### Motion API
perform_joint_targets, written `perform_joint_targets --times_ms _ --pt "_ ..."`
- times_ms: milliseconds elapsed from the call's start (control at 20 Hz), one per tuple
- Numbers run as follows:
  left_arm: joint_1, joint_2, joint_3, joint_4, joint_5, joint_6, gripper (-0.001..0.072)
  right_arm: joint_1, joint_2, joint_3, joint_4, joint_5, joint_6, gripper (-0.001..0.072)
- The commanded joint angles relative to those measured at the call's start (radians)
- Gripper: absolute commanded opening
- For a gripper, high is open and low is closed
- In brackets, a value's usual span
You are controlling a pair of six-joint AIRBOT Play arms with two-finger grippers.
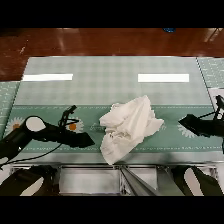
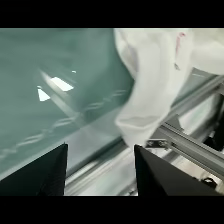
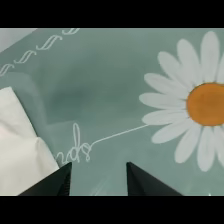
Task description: Fold the shirts.
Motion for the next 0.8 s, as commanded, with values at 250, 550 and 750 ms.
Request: perform_joint_targets --times_ms 250,550,750 --pt "-0.344 -0.106 -0.063 -0.22 0.258 0.039 0.0506 0.005 0.0 -0.053 0.089 -0.009 -0.044 0.0401" --pt "-0.387 -0.17 -0.003 -0.343 0.376 0.126 0.0151 0.005 -0.001 -0.08 0.09 0.012 -0.049 0.0401" --pt "-0.377 -0.182 0.031 -0.343 0.373 0.162 0.002 0.006 -0.013 -0.111 0.183 0.002 -0.108 0.0401"
